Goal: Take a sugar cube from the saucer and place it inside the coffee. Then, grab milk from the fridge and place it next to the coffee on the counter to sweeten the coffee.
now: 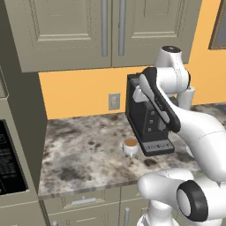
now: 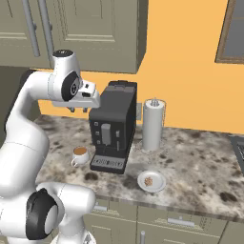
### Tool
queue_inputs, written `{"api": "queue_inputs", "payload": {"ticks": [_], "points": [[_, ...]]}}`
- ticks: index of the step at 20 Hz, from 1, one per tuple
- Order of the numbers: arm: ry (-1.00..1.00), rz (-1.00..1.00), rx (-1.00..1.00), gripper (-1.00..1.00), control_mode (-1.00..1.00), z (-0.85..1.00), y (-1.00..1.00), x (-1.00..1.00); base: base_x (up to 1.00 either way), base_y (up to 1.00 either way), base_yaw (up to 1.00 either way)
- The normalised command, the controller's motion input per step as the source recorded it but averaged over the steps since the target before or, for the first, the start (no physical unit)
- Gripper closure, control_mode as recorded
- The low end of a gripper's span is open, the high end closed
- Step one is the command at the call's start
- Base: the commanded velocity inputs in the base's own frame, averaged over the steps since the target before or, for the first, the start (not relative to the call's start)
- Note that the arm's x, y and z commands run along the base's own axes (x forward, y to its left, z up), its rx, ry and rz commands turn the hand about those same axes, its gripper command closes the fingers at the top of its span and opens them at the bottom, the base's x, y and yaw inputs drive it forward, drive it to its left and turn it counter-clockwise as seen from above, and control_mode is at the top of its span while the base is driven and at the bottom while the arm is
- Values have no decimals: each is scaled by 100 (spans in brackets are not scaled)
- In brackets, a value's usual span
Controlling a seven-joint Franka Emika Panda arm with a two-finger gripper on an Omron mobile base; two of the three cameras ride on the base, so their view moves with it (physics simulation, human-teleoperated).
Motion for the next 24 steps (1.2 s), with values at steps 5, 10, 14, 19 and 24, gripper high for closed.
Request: {"api": "queue_inputs", "payload": {"ticks": [5, 10, 14, 19, 24], "points": [[4, 0, 0, -100, -100, 0, 0, 0, 0, 0, 0], [-5, -2, 1, -100, -100, -1, -19, -54, 0, 0, 0], [-11, -1, 6, -100, -100, -1, -83, -77, 0, 0, 0], [-13, 9, 27, -100, -100, -18, -100, -69, 0, 0, 0], [-24, 44, 14, -100, -100, -34, -100, -40, 0, 0, 0]]}}
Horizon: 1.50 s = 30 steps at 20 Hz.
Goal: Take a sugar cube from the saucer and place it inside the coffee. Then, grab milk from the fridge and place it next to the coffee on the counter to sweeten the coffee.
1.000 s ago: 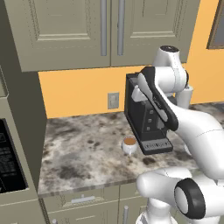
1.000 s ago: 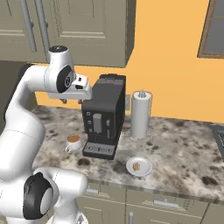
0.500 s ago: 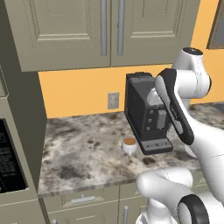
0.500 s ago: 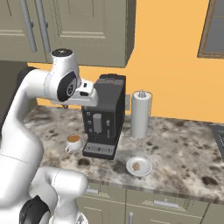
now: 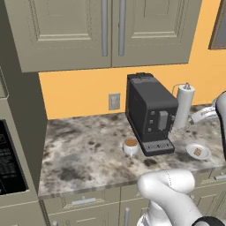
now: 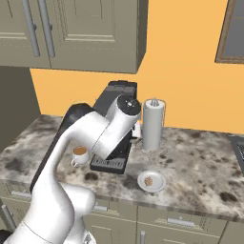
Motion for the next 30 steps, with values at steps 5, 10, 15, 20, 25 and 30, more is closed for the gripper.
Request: {"api": "queue_inputs", "payload": {"ticks": [5, 10, 15, 20, 25, 30], "points": [[-24, 57, 3, -100, -100, -39, -100, -17, 0, 0, 0], [8, 15, 0, -100, -100, -31, -49, 64, 0, 0, 0], [32, -8, -4, -100, -100, -33, -13, 34, 0, 0, 0], [21, -9, -14, -100, -100, -70, -14, 0, 0, 0, 0], [5, -19, -24, -100, -100, -89, -6, -1, 0, 0, 0], [9, -12, -7, -100, -100, -37, -9, 0, 0, 0, 0]]}}
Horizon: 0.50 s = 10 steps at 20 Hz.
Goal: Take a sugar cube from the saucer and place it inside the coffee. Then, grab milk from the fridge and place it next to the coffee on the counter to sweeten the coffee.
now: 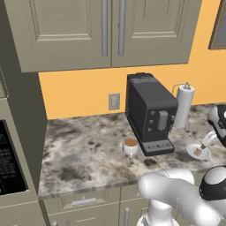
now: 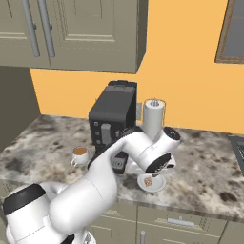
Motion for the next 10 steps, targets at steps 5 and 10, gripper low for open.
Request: {"api": "queue_inputs", "payload": {"ticks": [5, 10], "points": [[10, -3, -11, -100, -100, -37, 0, 24, 0, 0, 0], [4, -4, -11, -100, -100, -37, -11, 12, 0, 0, 0]]}}
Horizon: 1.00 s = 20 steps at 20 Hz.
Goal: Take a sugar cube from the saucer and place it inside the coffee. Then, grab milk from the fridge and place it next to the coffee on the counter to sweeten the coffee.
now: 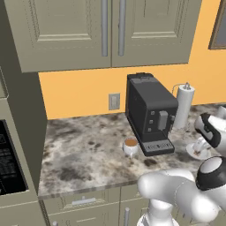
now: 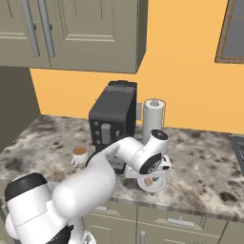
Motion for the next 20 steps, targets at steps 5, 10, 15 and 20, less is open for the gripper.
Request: {"api": "queue_inputs", "payload": {"ticks": [5, 10, 15, 20], "points": [[1, -3, -1, -100, -100, -10, -25, 12, 0, 0, 0], [1, 0, 0, -100, -100, -12, -6, 16, 0, 0, 0], [3, 0, 0, -100, -100, -17, 0, 22, 0, 0, 0], [4, 0, 0, -100, -100, -17, 0, 23, 0, 0, 0]]}}
